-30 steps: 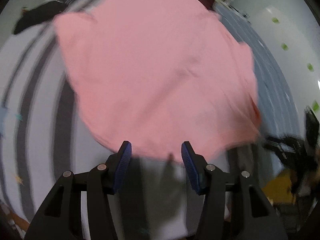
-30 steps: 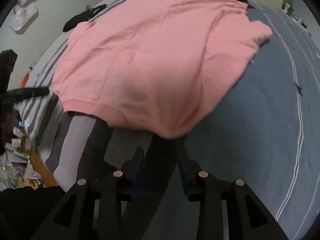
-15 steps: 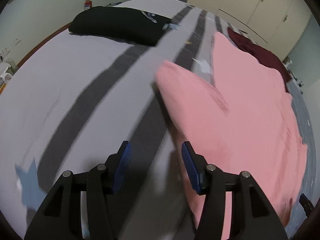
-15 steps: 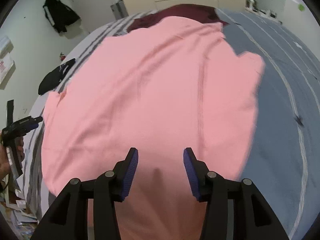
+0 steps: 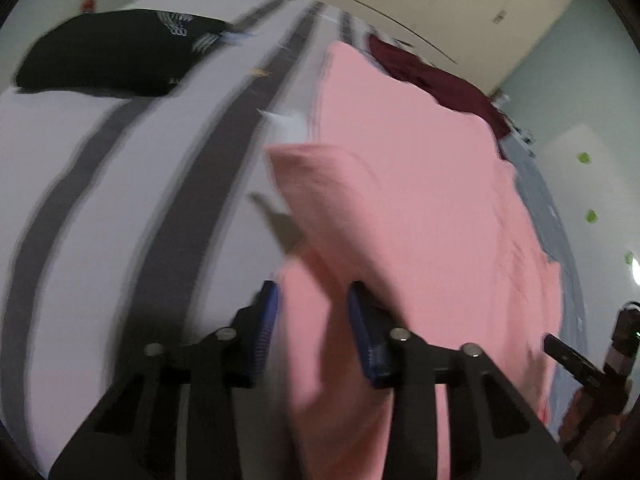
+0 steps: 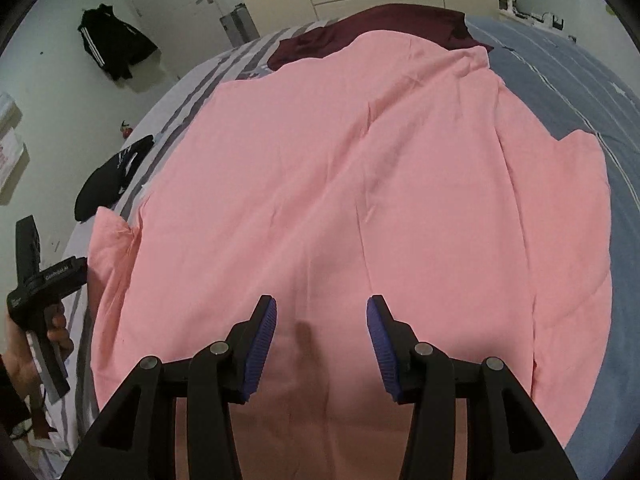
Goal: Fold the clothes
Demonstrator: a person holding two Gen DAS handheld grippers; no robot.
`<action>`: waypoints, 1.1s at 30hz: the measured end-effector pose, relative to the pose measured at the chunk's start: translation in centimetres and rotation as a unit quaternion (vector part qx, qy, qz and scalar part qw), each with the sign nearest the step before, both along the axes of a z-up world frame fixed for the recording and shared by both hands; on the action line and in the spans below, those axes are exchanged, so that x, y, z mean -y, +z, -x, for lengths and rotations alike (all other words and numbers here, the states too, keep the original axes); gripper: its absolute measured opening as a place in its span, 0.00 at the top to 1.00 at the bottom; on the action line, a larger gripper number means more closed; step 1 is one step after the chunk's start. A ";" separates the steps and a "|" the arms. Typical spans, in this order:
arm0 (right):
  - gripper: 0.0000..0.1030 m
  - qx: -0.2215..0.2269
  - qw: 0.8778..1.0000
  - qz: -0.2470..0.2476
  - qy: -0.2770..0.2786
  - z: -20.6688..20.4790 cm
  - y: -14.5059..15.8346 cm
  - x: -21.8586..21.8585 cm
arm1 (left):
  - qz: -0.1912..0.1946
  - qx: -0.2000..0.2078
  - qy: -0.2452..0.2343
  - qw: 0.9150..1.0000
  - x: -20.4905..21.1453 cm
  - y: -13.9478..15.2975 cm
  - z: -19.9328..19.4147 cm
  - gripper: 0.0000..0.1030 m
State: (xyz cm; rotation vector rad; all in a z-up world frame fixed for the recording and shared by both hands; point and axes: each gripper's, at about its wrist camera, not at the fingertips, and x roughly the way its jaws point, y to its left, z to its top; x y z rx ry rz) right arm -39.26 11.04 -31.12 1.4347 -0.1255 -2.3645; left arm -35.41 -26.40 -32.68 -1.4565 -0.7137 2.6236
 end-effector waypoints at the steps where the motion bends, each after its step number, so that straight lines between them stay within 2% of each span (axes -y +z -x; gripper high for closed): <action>1: 0.58 0.001 1.000 -0.001 -0.003 0.1 0.0 -0.1 | -0.008 -0.005 -0.012 1.000 -1.5 0.3 0.4 0.70; 3: 0.58 0.001 1.000 -0.002 -0.009 0.3 0.0 -0.2 | -0.026 -0.021 -0.044 0.998 -5.2 1.5 1.0 0.70; 8: 0.58 0.002 1.000 -0.003 -0.020 0.2 0.4 -1.8 | -0.063 -0.056 -0.126 0.988 -13.6 4.8 1.1 0.69; 11: 0.58 0.006 1.000 -0.007 -0.024 0.0 0.4 -2.6 | -0.052 -0.063 -0.145 0.986 -15.4 5.7 0.0 0.69; 14: 0.58 0.011 1.000 -0.008 -0.026 -0.2 0.1 -3.2 | -0.019 -0.051 -0.117 0.992 -14.0 5.2 -1.0 0.67; 17: 0.58 0.013 1.000 -0.008 -0.025 -0.5 -0.2 -3.6 | 0.040 -0.032 -0.071 0.996 -11.4 4.3 -1.3 0.61; 19: 0.58 0.014 1.000 -0.007 -0.026 -0.7 -0.4 -3.7 | 0.078 -0.024 -0.045 0.996 -10.0 3.8 -1.0 0.61; 21: 0.58 0.016 1.000 -0.006 -0.025 -0.8 -0.6 -3.8 | 0.105 -0.027 -0.038 0.993 -9.1 3.8 -0.8 0.54; 23: 0.58 0.017 1.000 -0.005 -0.022 -0.8 -0.8 -3.7 | 0.114 -0.023 -0.041 0.992 -8.9 3.2 0.4 0.53; 26: 0.58 0.020 1.000 -0.007 -0.018 -1.0 -1.1 -3.8 | 0.107 -0.015 -0.051 0.993 -9.2 2.1 1.7 0.53; 28: 0.58 0.021 1.000 -0.009 -0.016 -1.1 -1.2 -3.9 | 0.098 -0.019 -0.063 0.993 -9.6 2.1 1.9 0.78; 29: 0.58 0.021 1.000 -0.010 -0.015 -1.1 -1.3 -4.0 | 0.103 -0.022 -0.065 0.992 -9.8 2.2 2.0 0.94; 33: 0.58 0.022 1.000 -0.011 -0.017 -1.0 -1.3 -4.4 | 0.071 -0.030 -0.040 0.996 -8.4 3.0 1.7 0.96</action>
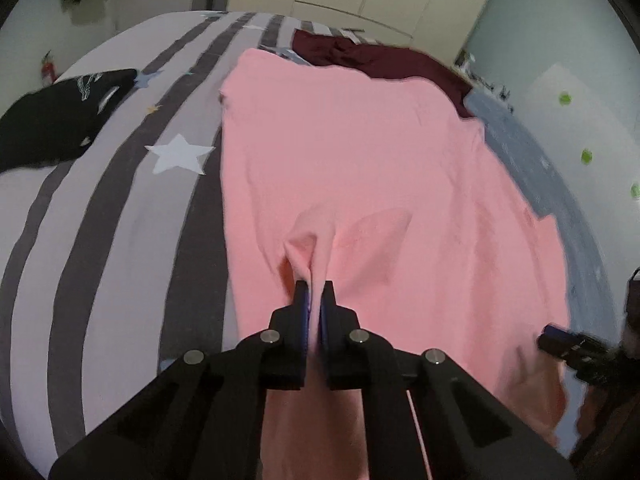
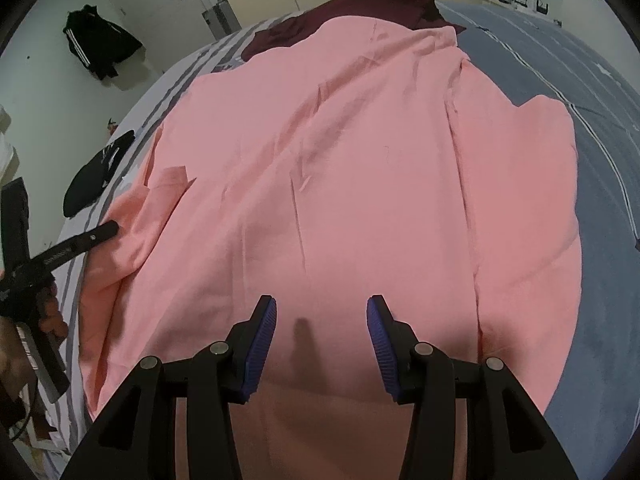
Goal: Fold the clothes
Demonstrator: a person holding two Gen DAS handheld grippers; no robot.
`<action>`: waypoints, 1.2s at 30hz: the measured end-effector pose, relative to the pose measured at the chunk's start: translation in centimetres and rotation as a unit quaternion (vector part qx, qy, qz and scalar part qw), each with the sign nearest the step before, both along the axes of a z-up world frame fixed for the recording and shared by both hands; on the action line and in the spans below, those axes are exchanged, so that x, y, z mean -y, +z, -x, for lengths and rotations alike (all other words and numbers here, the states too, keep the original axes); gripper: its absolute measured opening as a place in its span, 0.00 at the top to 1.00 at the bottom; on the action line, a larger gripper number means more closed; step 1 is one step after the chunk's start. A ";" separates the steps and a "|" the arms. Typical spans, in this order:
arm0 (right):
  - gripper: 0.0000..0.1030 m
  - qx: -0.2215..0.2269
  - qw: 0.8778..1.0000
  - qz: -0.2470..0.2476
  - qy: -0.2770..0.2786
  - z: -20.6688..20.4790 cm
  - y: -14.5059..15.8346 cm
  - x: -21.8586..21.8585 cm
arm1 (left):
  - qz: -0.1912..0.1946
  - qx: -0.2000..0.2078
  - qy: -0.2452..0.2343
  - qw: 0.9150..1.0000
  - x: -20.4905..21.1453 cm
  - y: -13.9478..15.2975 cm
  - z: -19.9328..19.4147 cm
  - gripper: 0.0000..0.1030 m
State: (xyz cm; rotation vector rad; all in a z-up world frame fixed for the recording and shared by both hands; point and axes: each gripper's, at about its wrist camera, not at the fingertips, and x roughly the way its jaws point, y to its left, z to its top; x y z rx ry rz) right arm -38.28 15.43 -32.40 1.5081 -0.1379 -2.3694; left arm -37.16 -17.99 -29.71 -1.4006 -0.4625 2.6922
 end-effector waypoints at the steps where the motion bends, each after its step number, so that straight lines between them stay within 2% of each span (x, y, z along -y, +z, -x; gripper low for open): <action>1: 0.58 0.000 1.000 0.000 -0.001 0.0 0.0 0.0 | -0.008 -0.003 0.015 1.000 1.1 0.5 -0.7 0.96; 5: 0.58 -0.001 1.000 0.002 -0.001 0.2 0.2 0.3 | -0.030 -0.017 0.087 0.996 6.5 3.1 -4.0 0.96; 8: 0.58 -0.004 1.000 0.000 0.006 0.4 0.4 1.0 | -0.017 -0.011 0.156 0.987 11.8 4.3 -7.8 0.96; 11: 0.58 -0.006 1.000 -0.005 0.014 0.6 0.5 1.8 | 0.015 0.029 0.206 0.978 16.1 3.1 -11.3 0.92; 13: 0.58 -0.006 1.000 -0.008 0.018 0.7 0.5 2.1 | 0.049 0.063 0.235 0.969 18.1 1.5 -13.3 0.91; 15: 0.58 -0.006 1.000 -0.012 0.022 0.7 0.5 2.5 | 0.059 0.089 0.253 0.961 19.3 0.1 -14.7 0.91; 18: 0.58 -0.007 0.999 -0.018 0.028 0.7 0.5 2.9 | 0.053 0.091 0.259 0.960 19.5 -0.4 -15.4 0.89; 20: 0.58 -0.007 0.999 -0.022 0.030 0.7 0.5 3.1 | 0.043 0.083 0.256 0.962 18.9 -0.4 -14.8 0.86; 24: 0.58 -0.005 0.999 -0.026 0.028 0.6 0.3 3.1 | 0.017 0.060 0.216 0.974 16.9 0.0 -12.1 0.81; 28: 0.58 -0.003 0.999 -0.031 0.026 0.4 0.2 3.0 | 0.037 0.066 0.194 0.978 16.0 -0.7 -10.0 0.77; 30: 0.58 -0.001 0.999 -0.034 0.025 0.3 0.1 2.8 | 0.046 0.072 0.203 0.975 16.5 -1.1 -9.7 0.75; 33: 0.58 0.002 0.999 -0.038 0.020 0.3 -0.1 2.3 | 0.067 0.080 0.235 0.966 18.2 -1.6 -9.8 0.71; 36: 0.58 0.005 0.999 -0.039 0.016 0.0 -0.2 2.0 | 0.060 0.093 0.261 0.959 19.8 -1.8 -11.5 0.64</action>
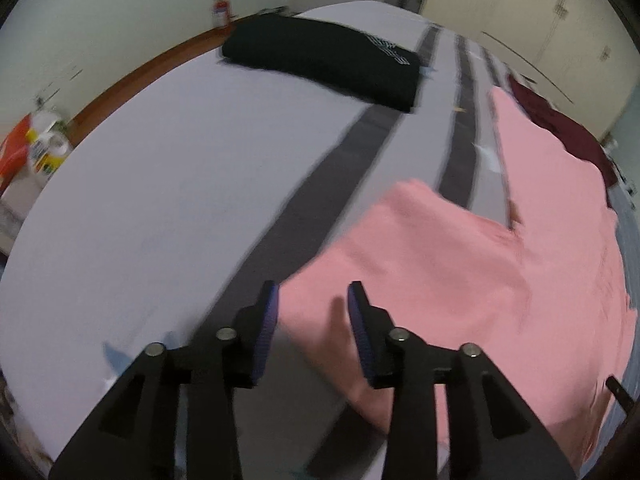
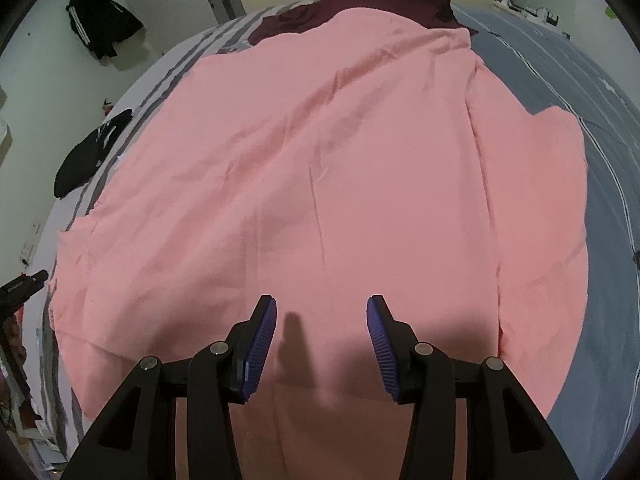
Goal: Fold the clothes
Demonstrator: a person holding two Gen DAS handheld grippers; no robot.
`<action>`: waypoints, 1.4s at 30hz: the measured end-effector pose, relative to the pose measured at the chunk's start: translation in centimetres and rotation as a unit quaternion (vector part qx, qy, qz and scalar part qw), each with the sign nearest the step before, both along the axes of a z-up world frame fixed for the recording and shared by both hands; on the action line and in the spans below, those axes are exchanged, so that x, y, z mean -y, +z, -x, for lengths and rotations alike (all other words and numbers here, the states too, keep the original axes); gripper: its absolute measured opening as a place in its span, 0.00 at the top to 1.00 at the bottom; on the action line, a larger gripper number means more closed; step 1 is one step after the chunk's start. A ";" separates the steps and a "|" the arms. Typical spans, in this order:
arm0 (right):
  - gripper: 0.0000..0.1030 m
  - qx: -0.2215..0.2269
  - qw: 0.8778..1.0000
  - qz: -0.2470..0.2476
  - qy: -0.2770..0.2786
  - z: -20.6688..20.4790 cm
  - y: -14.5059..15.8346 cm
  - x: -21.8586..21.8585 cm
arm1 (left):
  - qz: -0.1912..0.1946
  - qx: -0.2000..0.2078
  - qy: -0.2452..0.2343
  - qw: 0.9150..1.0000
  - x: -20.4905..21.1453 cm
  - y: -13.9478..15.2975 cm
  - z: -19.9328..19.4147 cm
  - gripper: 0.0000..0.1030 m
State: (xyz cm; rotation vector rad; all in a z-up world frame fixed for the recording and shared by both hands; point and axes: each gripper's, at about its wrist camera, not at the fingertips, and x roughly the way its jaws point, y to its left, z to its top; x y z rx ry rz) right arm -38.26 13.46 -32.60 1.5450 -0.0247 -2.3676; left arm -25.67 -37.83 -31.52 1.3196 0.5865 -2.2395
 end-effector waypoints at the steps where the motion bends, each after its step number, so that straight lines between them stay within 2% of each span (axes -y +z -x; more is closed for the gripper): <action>1: 0.58 0.001 1.000 0.000 -0.001 -0.1 -0.1 -0.1 | -0.006 0.003 0.006 1.000 0.4 -0.2 -0.5 0.64; 5: 0.58 0.009 1.000 0.004 -0.004 -0.7 -0.4 -0.3 | -0.067 -0.015 -0.007 0.998 0.2 -0.5 -2.6 0.64; 10: 0.58 0.010 1.000 0.008 0.005 -1.8 -0.5 0.4 | -0.109 -0.040 -0.073 0.991 -4.3 0.1 -4.5 0.60; 13: 0.58 0.011 1.000 0.011 0.013 -2.5 -0.5 1.0 | -0.133 -0.043 -0.100 0.985 -7.0 -0.6 -5.0 0.56; 18: 0.58 0.009 0.999 0.011 0.036 -3.4 -0.5 1.7 | -0.127 -0.045 -0.125 0.983 -10.1 -2.0 -4.0 0.55; 23: 0.58 0.012 0.999 0.009 0.052 -4.2 -0.7 1.6 | -0.112 -0.045 -0.115 0.986 -11.0 -3.1 -2.9 0.54; 25: 0.58 0.014 0.998 0.009 0.053 -4.5 -0.7 1.3 | -0.098 -0.045 -0.123 0.987 -11.6 -3.0 -2.6 0.59; 26: 0.58 0.015 0.998 0.010 0.054 -4.6 -0.7 1.2 | -0.098 -0.046 -0.123 0.987 -11.6 -2.9 -2.6 0.83; 27: 0.58 0.016 0.998 0.010 0.054 -4.7 -0.8 1.1 | -0.103 -0.048 -0.119 0.986 -11.3 -2.7 -2.8 0.95; 33: 0.58 0.019 0.998 0.016 0.060 -5.5 -0.5 0.7 | -0.098 -0.048 -0.092 0.990 -10.3 -0.4 -6.2 0.96; 34: 0.58 0.019 0.998 0.017 0.061 -5.6 -0.4 0.7 | -0.097 -0.041 -0.085 0.991 -10.0 -0.4 -6.9 0.99; 37: 0.58 0.020 0.998 0.019 0.063 -5.8 -0.3 0.3 | -0.095 -0.018 -0.063 0.993 -9.0 -0.5 -9.0 1.00; 41: 0.58 0.019 0.997 0.022 0.069 -6.1 -0.1 0.0 | -0.103 -0.005 -0.059 0.993 -8.3 -0.8 -10.0 0.98; 42: 0.58 0.018 0.997 0.022 0.072 -6.2 0.0 -0.1 | -0.097 -0.005 -0.064 0.993 -8.5 -0.7 -9.7 0.95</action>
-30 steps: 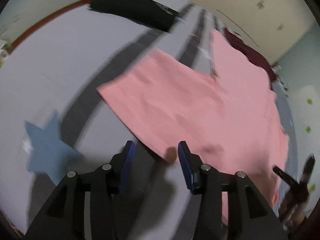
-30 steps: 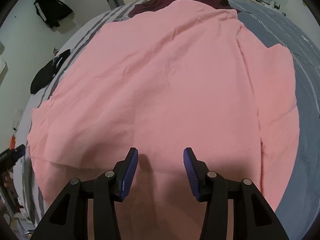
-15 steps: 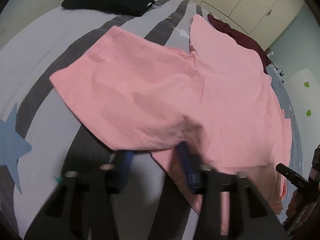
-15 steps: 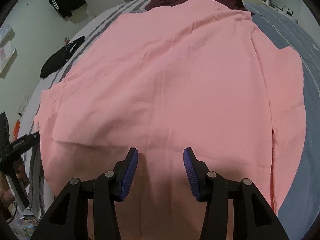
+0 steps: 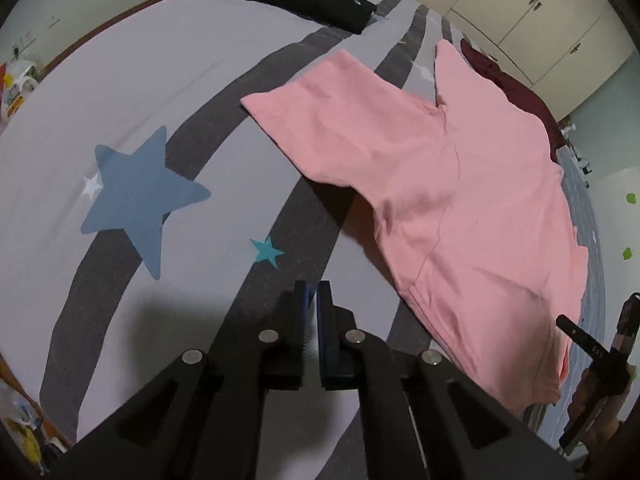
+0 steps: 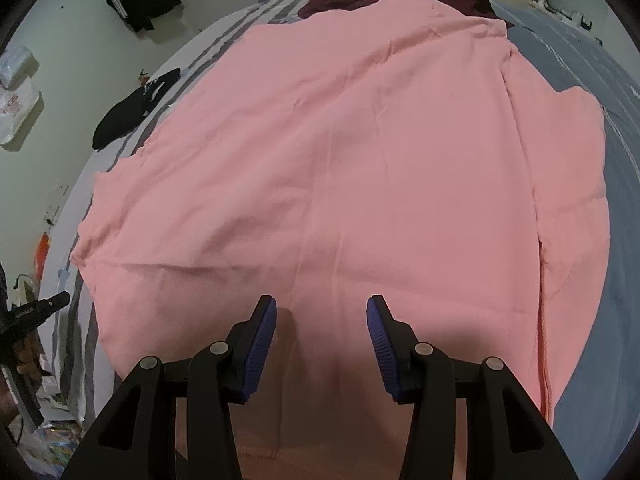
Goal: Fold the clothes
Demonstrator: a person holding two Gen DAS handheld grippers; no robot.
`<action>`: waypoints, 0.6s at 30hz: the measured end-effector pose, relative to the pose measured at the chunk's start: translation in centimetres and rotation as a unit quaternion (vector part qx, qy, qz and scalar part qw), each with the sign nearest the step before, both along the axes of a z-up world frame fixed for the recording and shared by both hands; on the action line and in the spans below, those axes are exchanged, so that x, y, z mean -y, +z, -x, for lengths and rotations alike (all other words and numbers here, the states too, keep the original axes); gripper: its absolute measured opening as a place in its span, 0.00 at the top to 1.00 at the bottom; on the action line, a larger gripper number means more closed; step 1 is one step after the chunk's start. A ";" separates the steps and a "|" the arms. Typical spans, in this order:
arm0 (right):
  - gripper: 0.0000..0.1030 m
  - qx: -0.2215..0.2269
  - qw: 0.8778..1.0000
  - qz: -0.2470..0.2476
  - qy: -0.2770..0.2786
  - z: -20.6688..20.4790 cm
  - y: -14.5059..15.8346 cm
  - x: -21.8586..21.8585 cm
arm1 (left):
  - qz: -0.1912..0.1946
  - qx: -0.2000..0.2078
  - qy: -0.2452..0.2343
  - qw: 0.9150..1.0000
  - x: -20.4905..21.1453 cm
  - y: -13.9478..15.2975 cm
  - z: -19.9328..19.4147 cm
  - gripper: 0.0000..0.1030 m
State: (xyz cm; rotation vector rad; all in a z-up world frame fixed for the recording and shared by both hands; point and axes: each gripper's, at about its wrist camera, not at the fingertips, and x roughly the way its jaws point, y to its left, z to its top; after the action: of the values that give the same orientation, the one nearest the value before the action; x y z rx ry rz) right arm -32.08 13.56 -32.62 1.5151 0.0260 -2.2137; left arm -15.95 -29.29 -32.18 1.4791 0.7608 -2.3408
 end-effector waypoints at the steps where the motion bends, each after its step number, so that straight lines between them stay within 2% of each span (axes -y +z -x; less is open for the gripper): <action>1: 0.58 -0.002 1.000 -0.001 0.003 0.0 0.0 0.0 | 0.007 -0.003 -0.006 1.000 -0.3 0.2 0.6 0.92; 3: 0.58 -0.003 1.000 -0.001 0.003 0.0 0.1 0.0 | 0.025 -0.014 -0.021 0.999 -0.9 0.8 2.2 0.79; 5: 0.58 -0.005 1.000 -0.001 0.001 0.1 0.1 0.0 | 0.048 -0.029 -0.034 0.998 -1.1 1.4 3.9 0.72; 10: 0.58 -0.011 1.000 -0.002 -0.006 1.0 0.2 0.5 | 0.111 -0.059 -0.050 0.991 0.7 2.5 10.0 0.65; 11: 0.58 -0.013 1.000 -0.001 -0.007 1.3 0.3 0.6 | 0.125 -0.057 -0.055 0.989 1.3 2.4 11.4 0.61; 15: 0.58 -0.021 1.000 0.000 -0.013 2.5 0.4 1.1 | 0.169 -0.045 -0.088 0.981 3.5 1.7 16.4 0.60; 18: 0.58 -0.024 1.000 -0.001 -0.016 3.3 0.3 1.6 | 0.172 -0.046 -0.115 0.977 5.0 1.2 19.9 0.60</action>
State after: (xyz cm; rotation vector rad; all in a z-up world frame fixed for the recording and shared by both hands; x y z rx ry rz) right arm -35.37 11.97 -32.30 1.4718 0.0187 -2.2765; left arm -35.85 -34.29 -30.97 1.3748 0.1921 -2.5607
